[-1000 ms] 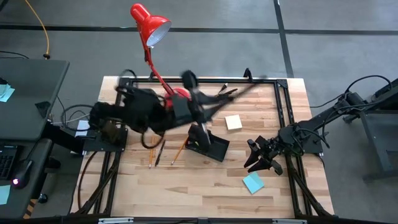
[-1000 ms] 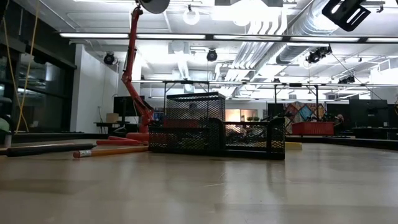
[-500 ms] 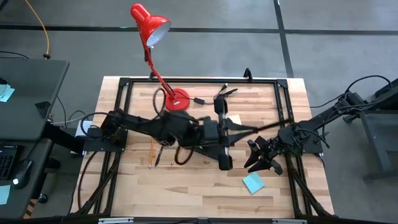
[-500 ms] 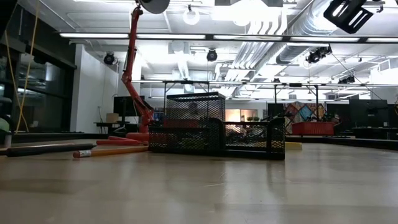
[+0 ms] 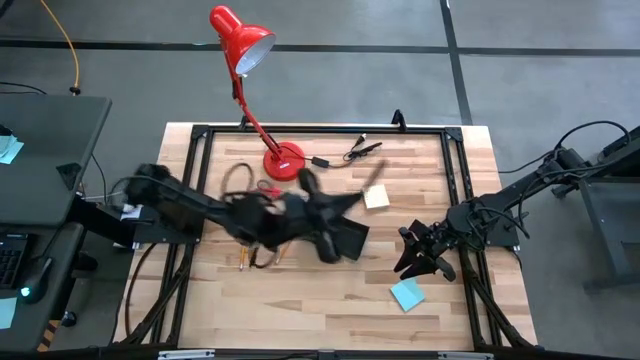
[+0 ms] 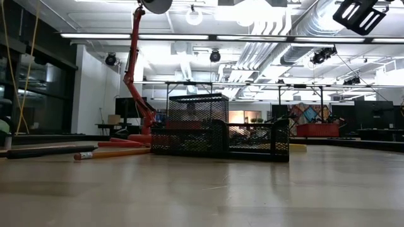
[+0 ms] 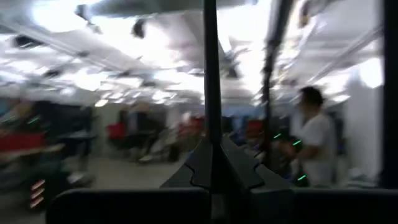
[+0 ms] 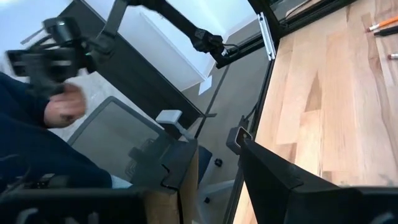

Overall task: Pick and place office supplies into organizer
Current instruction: Put the right black pen into the black desk organizer

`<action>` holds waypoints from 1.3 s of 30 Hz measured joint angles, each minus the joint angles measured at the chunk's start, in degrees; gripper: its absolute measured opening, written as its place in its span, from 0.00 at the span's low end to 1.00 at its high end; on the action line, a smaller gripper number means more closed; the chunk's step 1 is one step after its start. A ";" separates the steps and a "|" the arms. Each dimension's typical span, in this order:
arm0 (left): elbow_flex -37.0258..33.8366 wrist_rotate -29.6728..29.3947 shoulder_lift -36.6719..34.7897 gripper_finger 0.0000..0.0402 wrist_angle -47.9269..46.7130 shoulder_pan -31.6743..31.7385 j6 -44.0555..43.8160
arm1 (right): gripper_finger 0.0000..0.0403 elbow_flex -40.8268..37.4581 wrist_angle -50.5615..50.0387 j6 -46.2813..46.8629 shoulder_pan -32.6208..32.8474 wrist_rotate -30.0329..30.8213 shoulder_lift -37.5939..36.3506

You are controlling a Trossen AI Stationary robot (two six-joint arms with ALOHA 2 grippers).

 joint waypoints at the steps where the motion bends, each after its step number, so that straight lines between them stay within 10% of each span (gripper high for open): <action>1: -3.09 -3.05 -2.39 0.00 -1.36 -0.37 -0.90 | 0.29 0.00 -0.08 0.00 0.00 0.00 0.00; 10: -11.30 -16.04 -16.72 0.00 -45.39 -0.25 -18.97 | 0.29 0.00 -1.40 -0.46 -0.02 4.39 0.02; 15: -11.47 -6.59 -19.92 0.00 -68.76 3.89 -31.62 | 0.29 0.00 -2.09 -0.48 -0.02 9.60 0.02; 26: -4.68 13.03 -22.16 0.00 -102.32 11.51 -24.13 | 0.29 0.00 -3.11 2.39 -0.02 23.18 0.09; 39: -2.08 26.50 -15.46 0.00 -114.15 18.38 -13.61 | 0.29 0.00 -3.51 3.89 -0.02 30.30 0.13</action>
